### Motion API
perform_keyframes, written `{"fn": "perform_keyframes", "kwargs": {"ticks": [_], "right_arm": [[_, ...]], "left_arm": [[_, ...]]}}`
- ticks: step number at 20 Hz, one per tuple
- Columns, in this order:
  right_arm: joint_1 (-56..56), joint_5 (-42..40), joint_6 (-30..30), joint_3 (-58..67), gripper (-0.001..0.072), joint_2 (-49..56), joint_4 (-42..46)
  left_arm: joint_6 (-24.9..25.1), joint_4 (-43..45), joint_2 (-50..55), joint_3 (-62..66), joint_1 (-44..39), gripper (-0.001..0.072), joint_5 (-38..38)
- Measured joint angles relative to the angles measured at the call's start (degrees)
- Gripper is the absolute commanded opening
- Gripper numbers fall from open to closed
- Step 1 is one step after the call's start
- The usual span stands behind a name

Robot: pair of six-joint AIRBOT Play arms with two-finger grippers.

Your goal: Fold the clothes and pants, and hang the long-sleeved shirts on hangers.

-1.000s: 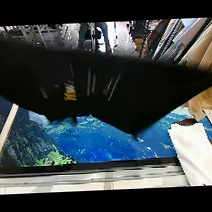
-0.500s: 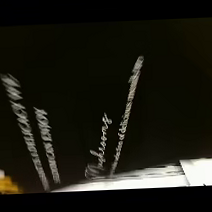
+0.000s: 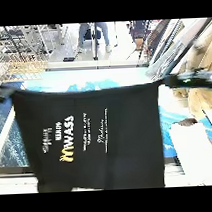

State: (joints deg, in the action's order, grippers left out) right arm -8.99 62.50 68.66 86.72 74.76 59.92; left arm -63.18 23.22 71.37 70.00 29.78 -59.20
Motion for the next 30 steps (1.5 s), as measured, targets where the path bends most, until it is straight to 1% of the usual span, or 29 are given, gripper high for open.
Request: {"fn": "perform_keyframes", "kwargs": {"ticks": [2, 3, 5, 7, 9, 11, 14, 16, 17, 18, 19, 20, 21, 22, 23, 24, 26, 27, 28, 30], "right_arm": [[1.5, -6.2, -0.2, -1.9, 0.0019, 8.9, -0.4], [2.1, -9.4, -0.2, -2.1, 0.0019, 12.7, -0.7], [3.1, -13.8, 0.3, -1.8, 0.0019, 19.1, -0.9], [3.7, -15.4, 0.7, -0.8, 0.0019, 22.7, -1.2], [4.0, -11.8, 0.8, 0.7, 0.0019, 24.5, -0.6], [4.2, -4.5, 0.9, 1.8, 0.0019, 25.2, 1.2], [4.3, 8.3, 1.4, 2.5, 0.0019, 25.7, 6.0], [4.5, 13.7, 1.9, 2.6, 0.0021, 25.9, 8.2], [4.7, 15.2, 2.1, 2.3, 0.0036, 26.0, 8.7], [5.0, 16.3, 2.3, 1.9, 0.0163, 26.1, 9.1], [5.3, 17.2, 2.4, 1.5, 0.0217, 26.1, 9.6], [5.4, 18.0, 2.5, 1.1, 0.0328, 26.2, 10.0], [5.4, 18.4, 3.0, 0.8, 0.0357, 26.1, 10.6], [5.1, 19.4, 3.8, 0.6, 0.0357, 26.1, 11.2], [4.6, 20.6, 4.3, 0.5, 0.0358, 25.9, 11.5], [3.7, 21.7, 4.8, 0.3, 0.0359, 25.5, 11.8], [1.4, 24.5, 5.1, -0.8, 0.037, 24.4, 12.1], [-0.2, 25.7, 5.2, -2.2, 0.0425, 23.5, 11.8], [-1.7, 26.8, 5.2, -4.0, 0.0449, 22.6, 11.2], [-5.0, 27.7, 3.5, -9.5, 0.0449, 20.3, 9.2]], "left_arm": [[0.2, 3.2, 8.1, -2.4, -4.4, 0.0007, 7.5], [0.4, 3.5, 12.1, -2.6, -5.8, 0.0007, 9.8], [0.4, 3.0, 19.0, -1.7, -7.5, 0.0007, 12.7], [0.6, 2.4, 23.1, -0.1, -7.8, 0.0006, 13.4], [0.6, 2.3, 25.0, 1.0, -7.1, 0.0006, 11.3], [0.3, 3.0, 25.9, 1.6, -5.0, 0.0006, 6.3], [-1.6, 9.0, 26.5, 1.9, -2.0, 0.0006, -4.3], [-3.2, 14.7, 26.8, 2.1, -0.9, 0.0007, -9.2], [-3.7, 16.7, 26.9, 2.1, -0.8, 0.0026, -10.8], [-4.2, 18.5, 27.1, 2.1, -0.8, 0.0158, -12.0], [-4.5, 19.9, 27.3, 2.1, -0.9, 0.0309, -12.8], [-4.6, 20.8, 27.3, 2.1, -0.9, 0.0416, -13.4], [-4.8, 21.7, 27.3, 2.1, -0.9, 0.0417, -14.2], [-5.0, 22.4, 27.2, 2.1, -0.6, 0.0395, -15.5], [-5.0, 23.2, 26.9, 2.1, -0.2, 0.0313, -17.5], [-5.3, 24.1, 26.6, 2.1, 0.3, 0.0295, -19.6], [-6.5, 28.9, 25.2, 1.7, 1.1, 0.0295, -23.2], [-7.3, 31.8, 23.8, 0.9, 1.4, 0.0295, -24.3], [-7.8, 34.3, 22.2, -0.3, 1.6, 0.0296, -25.0], [-8.6, 38.2, 18.0, -4.4, 1.8, 0.0298, -25.3]]}}
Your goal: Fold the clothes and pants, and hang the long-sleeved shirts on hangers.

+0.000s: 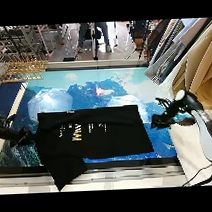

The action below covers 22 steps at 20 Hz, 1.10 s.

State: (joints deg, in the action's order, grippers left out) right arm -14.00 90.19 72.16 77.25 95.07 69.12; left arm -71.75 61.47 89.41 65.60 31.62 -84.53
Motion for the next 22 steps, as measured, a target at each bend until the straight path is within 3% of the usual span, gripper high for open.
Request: {"fn": "perform_keyframes", "kwargs": {"ticks": [2, 3, 4, 11, 12, 13, 14, 15, 19, 22], "right_arm": [[-3.0, 0.2, -2.9, -6.4, 0.0452, -2.1, -2.1], [-4.3, -0.3, -4.5, -9.5, 0.0452, -2.9, -3.2], [-5.2, -1.0, -5.9, -12.1, 0.0452, -3.3, -4.0], [-6.9, -5.5, -13.9, -24.1, 0.0433, -4.5, -10.4], [-6.9, -5.9, -14.6, -25.2, 0.0361, -4.6, -10.7], [-6.8, -6.5, -15.1, -26.2, 0.0265, -4.6, -10.8], [-6.8, -6.8, -15.6, -27.0, 0.0126, -4.6, -10.8], [-6.8, -7.1, -16.2, -27.6, 0.0021, -4.5, -10.7], [-6.8, -3.2, -18.8, -28.5, 0.0017, -6.0, -12.4], [-6.8, 0.0, -19.8, -26.8, 0.0016, -10.4, -14.8]], "left_arm": [[0.0, 2.6, -4.3, -5.6, 0.1, 0.0332, -0.1], [0.5, 3.5, -6.2, -8.7, 0.2, 0.0456, 0.3], [0.9, 4.2, -7.7, -11.5, 0.2, 0.0496, 0.8], [3.7, 4.3, -11.6, -24.9, -4.2, 0.0496, 5.0], [4.1, 3.5, -11.7, -26.1, -5.4, 0.0495, 5.6], [4.5, 2.1, -11.8, -27.5, -6.8, 0.0471, 6.0], [4.9, 1.0, -12.0, -28.7, -8.3, 0.0283, 6.9], [5.2, 0.4, -12.0, -29.7, -9.6, 0.001, 8.4], [6.5, -1.3, -12.4, -30.8, -11.3, 0.0007, 10.7], [7.9, -5.8, -13.9, -27.1, -7.8, 0.0006, 4.0]]}}
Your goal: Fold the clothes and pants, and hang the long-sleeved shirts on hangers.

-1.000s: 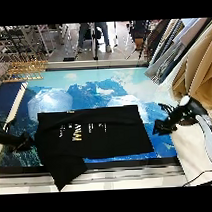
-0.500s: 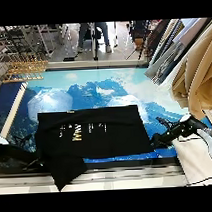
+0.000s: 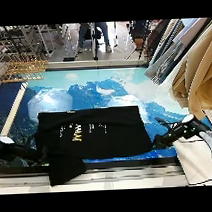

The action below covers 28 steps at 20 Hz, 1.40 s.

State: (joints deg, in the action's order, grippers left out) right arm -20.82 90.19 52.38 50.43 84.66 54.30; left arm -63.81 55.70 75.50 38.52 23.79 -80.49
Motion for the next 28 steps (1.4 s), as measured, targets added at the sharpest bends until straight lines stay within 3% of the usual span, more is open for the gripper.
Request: {"fn": "perform_keyframes", "kwargs": {"ticks": [3, 6, 13, 14, 15, 16, 17, 18, 24, 28], "right_arm": [[0.1, 2.0, 1.2, 5.2, 0.0016, -4.2, -3.3], [1.7, -2.0, 4.2, 11.4, 0.0015, -5.7, -7.2], [10.2, -26.3, 12.0, 21.0, 0.0016, 5.2, -9.9], [10.9, -28.9, 13.2, 22.5, 0.0019, 7.5, -10.2], [11.5, -30.9, 14.3, 24.2, 0.0026, 9.7, -10.3], [11.8, -32.5, 15.3, 25.8, 0.0173, 11.4, -10.3], [12.0, -33.7, 15.8, 26.9, 0.0487, 12.7, -10.3], [12.1, -34.2, 16.1, 28.0, 0.057, 13.5, -10.1], [9.2, -26.3, 18.6, 30.3, 0.0549, 15.6, -1.5], [8.5, -20.5, 16.5, 29.3, 0.05, 18.2, -2.3]], "left_arm": [[0.7, -8.0, -0.9, 7.4, 5.4, 0.0006, -8.2], [1.0, -17.5, -0.4, 14.9, 9.0, 0.0004, -10.6], [1.7, -34.5, 14.0, 21.9, 9.0, 0.0007, 1.6], [2.7, -37.3, 16.8, 22.2, 8.5, 0.0021, 3.6], [4.2, -40.0, 19.0, 22.3, 7.9, 0.018, 5.4], [5.7, -42.9, 20.9, 22.5, 7.3, 0.0358, 7.4], [6.9, -45.4, 22.3, 22.6, 6.8, 0.0429, 9.0], [7.8, -47.2, 23.2, 22.6, 6.4, 0.043, 10.1], [11.1, -51.6, 23.4, 22.8, 8.9, 0.0404, 7.1], [16.6, -46.6, 19.0, 22.8, 8.7, 0.0295, 4.4]]}}
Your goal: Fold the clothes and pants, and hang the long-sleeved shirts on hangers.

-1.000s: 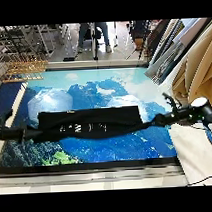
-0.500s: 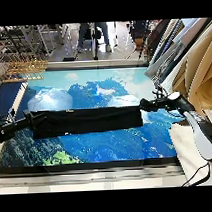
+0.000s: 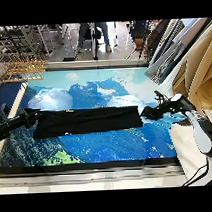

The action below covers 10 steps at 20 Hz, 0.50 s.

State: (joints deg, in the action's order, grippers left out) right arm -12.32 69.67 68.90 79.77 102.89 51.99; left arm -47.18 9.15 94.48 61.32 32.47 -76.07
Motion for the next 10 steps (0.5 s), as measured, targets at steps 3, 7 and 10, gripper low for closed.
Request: {"fn": "perform_keyframes", "kwargs": {"ticks": [3, 7, 10], "right_arm": [[2.4, 0.7, -3.6, 0.2, 0.0093, 3.2, -5.9], [4.7, 0.5, -4.8, 2.1, 0.0017, 3.8, -3.6], [4.8, 2.0, 0.3, 2.8, 0.0017, -1.9, 11.3]], "left_arm": [[2.4, 11.8, -3.2, 0.0, -3.3, 0.0199, 0.5], [1.9, 23.9, -5.0, 0.0, -11.1, 0.0008, 4.2], [0.8, 27.4, -5.4, 0.0, -17.5, 0.0006, 10.2]]}}
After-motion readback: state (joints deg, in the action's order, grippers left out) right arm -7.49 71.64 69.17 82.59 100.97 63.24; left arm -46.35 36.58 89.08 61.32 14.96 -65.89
